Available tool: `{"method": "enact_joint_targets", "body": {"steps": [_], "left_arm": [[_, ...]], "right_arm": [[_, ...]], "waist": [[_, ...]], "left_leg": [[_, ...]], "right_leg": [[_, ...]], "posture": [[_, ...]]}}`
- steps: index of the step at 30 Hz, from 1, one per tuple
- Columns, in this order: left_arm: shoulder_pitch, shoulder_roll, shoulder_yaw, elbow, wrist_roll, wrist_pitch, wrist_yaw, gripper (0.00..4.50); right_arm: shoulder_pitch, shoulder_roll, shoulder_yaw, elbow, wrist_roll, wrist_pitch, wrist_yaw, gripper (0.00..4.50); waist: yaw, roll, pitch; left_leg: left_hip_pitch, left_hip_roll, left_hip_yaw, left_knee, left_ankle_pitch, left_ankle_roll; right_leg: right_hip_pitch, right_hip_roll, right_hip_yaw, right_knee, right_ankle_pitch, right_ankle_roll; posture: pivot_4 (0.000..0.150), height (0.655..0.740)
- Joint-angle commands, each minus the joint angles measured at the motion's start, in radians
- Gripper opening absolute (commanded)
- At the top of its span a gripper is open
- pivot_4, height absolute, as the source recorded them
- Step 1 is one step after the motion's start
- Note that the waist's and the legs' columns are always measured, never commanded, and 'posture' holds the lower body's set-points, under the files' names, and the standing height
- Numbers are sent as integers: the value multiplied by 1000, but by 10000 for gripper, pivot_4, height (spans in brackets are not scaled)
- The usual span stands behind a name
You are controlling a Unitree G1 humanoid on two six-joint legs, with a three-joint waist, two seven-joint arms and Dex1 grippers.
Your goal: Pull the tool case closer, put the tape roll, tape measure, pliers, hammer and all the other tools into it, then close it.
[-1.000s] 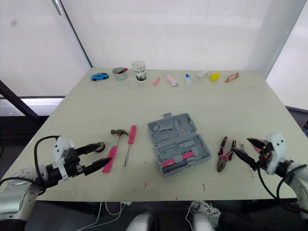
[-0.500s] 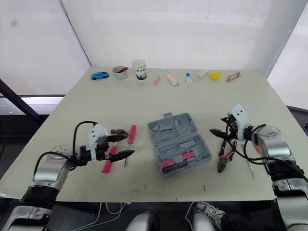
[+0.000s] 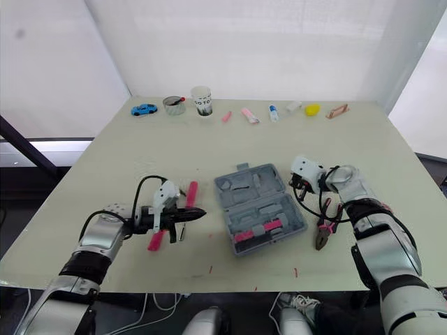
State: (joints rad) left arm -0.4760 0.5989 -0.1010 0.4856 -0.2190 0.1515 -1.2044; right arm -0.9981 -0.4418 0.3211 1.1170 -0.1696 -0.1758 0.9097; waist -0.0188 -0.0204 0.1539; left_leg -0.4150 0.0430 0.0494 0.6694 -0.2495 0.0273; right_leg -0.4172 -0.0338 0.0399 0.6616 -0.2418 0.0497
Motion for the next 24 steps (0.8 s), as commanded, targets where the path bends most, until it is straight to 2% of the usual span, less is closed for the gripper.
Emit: {"method": "enact_joint_targets", "body": {"steps": [1,7,24], "left_arm": [[-27,-2,-2,26,22,-25,0,349],[-46,-19,-10,56,42,-30,-3,349],[-68,-40,-25,84,80,-40,-7,349]], "right_arm": [[-41,-3,19,63,-66,-82,-43,0],[-61,8,49,119,-147,-137,-62,0],[-67,42,31,141,-166,-196,-31,0]], "waist": [[1,0,0],[-2,0,0],[-22,0,0]], "left_leg": [[0,0,0,0,0,0],[0,0,0,0,0,0],[0,0,0,0,0,0]], "right_leg": [[0,0,0,0,0,0],[0,0,0,1,0,0],[0,0,0,1,0,0]], "posture": [[1500,7400],[1500,7400],[1500,7400]]}}
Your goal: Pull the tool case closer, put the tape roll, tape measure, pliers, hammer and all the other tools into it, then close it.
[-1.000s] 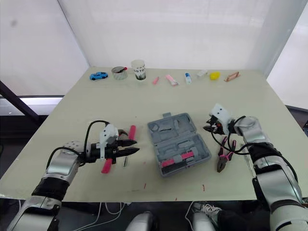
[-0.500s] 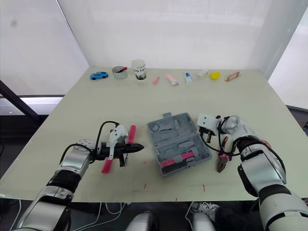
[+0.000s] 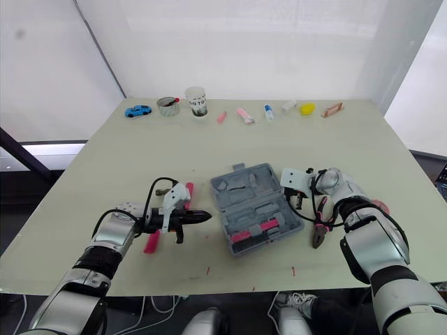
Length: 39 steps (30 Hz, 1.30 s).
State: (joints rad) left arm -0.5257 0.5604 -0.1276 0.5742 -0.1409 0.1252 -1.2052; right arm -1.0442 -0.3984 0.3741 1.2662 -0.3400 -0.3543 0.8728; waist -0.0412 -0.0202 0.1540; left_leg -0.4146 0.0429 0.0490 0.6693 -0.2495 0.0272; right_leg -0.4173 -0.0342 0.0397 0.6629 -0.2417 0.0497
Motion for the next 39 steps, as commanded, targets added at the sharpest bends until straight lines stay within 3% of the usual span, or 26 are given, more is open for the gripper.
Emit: {"method": "enact_joint_targets", "body": {"steps": [1,39], "left_arm": [[-19,-3,2,-5,3,-14,-6,349],[-93,-74,-64,137,89,-79,-12,349]], "right_arm": [[-21,0,-22,-8,5,-18,5,0],[18,16,-83,-62,79,2,282,0]], "waist": [[0,0,0],[0,0,0]], "left_leg": [[0,0,0,0,0,0],[0,0,0,0,0,0]], "right_leg": [[0,0,0,0,0,0],[0,0,0,0,0,0]], "posture": [[1500,7400],[1500,7400]]}}
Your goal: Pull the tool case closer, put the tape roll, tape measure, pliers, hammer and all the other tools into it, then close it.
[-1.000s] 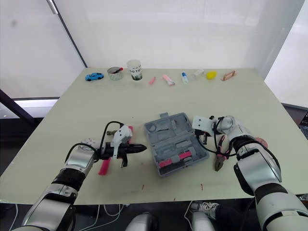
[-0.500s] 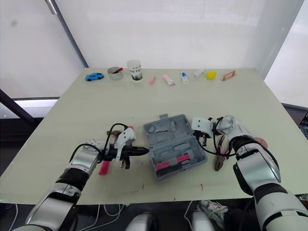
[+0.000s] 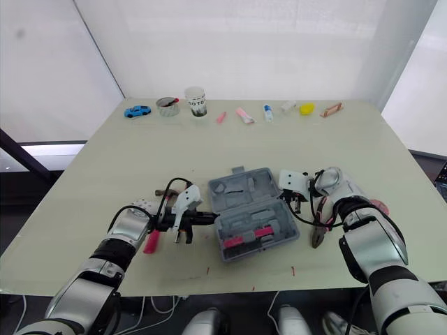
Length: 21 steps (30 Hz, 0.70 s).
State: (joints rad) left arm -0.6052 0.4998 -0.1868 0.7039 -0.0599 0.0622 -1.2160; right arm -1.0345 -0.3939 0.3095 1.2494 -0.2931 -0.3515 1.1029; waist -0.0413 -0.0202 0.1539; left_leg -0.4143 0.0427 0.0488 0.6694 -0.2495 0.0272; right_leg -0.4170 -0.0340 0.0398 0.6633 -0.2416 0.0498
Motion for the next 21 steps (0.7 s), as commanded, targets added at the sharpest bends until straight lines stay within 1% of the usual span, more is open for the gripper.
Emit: {"method": "enact_joint_targets", "body": {"steps": [1,12,21], "left_arm": [[-14,-14,-5,9,8,-18,-2,349],[-23,-22,-7,28,11,-29,-6,349],[-43,-16,-19,55,31,-48,-48,349]], "right_arm": [[13,13,-26,-53,42,9,71,0],[84,1,-51,-164,99,94,221,0],[191,-22,-77,-325,164,214,311,0]], "waist": [[0,0,0],[0,0,0],[0,0,0]], "left_leg": [[0,0,0,0,0,0],[1,0,0,0,0,0],[1,0,-1,1,0,0]], "right_leg": [[0,0,0,0,0,0],[1,0,0,1,0,0],[1,0,0,1,0,0]], "posture": [[1500,7400],[1500,7400],[1500,7400]]}}
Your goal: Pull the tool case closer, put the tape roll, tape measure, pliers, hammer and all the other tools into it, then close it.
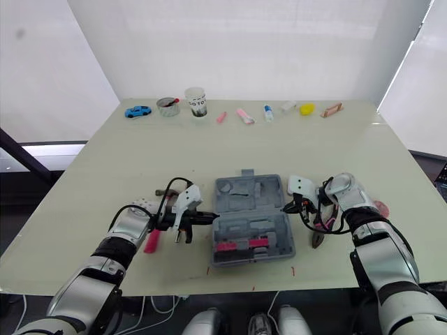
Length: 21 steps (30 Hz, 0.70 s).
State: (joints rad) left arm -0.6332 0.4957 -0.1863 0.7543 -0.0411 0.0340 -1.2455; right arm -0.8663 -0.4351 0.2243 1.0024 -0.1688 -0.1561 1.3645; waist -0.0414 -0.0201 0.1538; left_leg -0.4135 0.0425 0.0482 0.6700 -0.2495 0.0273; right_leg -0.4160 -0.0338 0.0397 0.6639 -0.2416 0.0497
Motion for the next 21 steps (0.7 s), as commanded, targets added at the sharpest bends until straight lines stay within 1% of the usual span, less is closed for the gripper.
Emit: {"method": "enact_joint_targets", "body": {"steps": [1,9,21], "left_arm": [[-17,-13,-20,7,14,-22,-22,349],[14,-16,-39,-49,16,1,-88,349],[130,7,-64,-299,-7,128,-140,349]], "right_arm": [[36,15,7,-98,44,32,54,0],[152,-21,3,-306,97,155,72,0],[291,-72,-3,-563,158,304,58,0]], "waist": [[0,0,0],[2,0,0],[6,0,0]], "left_leg": [[0,0,0,0,0,0],[-1,0,0,0,0,0],[0,0,-1,0,0,0]], "right_leg": [[0,0,0,0,0,0],[0,0,0,-1,0,0],[0,0,0,0,0,0]], "posture": [[1500,7400],[1500,7400],[1500,7400]]}}
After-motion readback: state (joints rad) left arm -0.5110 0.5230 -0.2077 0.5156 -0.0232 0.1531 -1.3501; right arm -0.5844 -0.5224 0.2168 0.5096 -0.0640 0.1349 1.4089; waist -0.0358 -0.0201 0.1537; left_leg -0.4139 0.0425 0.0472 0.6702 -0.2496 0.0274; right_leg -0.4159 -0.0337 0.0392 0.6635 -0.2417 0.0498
